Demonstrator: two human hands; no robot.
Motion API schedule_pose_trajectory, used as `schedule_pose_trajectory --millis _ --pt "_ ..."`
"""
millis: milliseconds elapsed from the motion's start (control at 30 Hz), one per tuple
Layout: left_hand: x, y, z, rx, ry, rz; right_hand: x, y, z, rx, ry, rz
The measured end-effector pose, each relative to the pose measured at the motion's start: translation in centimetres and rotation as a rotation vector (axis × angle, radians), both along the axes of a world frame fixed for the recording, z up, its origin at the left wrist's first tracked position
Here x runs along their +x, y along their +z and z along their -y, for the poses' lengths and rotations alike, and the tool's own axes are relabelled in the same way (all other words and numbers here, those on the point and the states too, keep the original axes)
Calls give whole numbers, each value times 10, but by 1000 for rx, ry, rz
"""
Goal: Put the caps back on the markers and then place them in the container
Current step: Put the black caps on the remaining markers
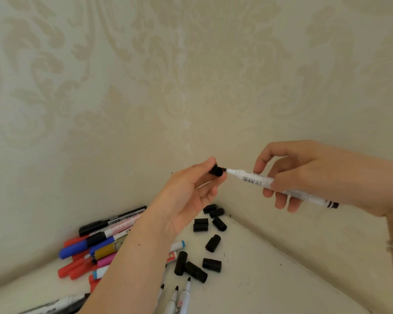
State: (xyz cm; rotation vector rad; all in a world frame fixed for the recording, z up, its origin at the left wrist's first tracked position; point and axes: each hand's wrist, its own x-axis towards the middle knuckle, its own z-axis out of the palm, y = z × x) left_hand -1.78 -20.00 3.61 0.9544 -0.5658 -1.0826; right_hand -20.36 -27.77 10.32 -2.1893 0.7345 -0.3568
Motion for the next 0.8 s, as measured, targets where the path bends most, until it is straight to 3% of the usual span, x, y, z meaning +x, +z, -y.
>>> schedule_pose_trajectory --millis 167,433,633,800 --pt "-5 2 0 10 -13 46 2 -2 1 -24 -32 -23" --pt "-11 4 0 74 60 518 6 -2 -2 -32 5 25" --pt "-12 8 -2 34 -122 459 12 -3 -5 -55 49 86" --pt "10 -2 0 155 149 591 20 -10 1 -105 -47 44"
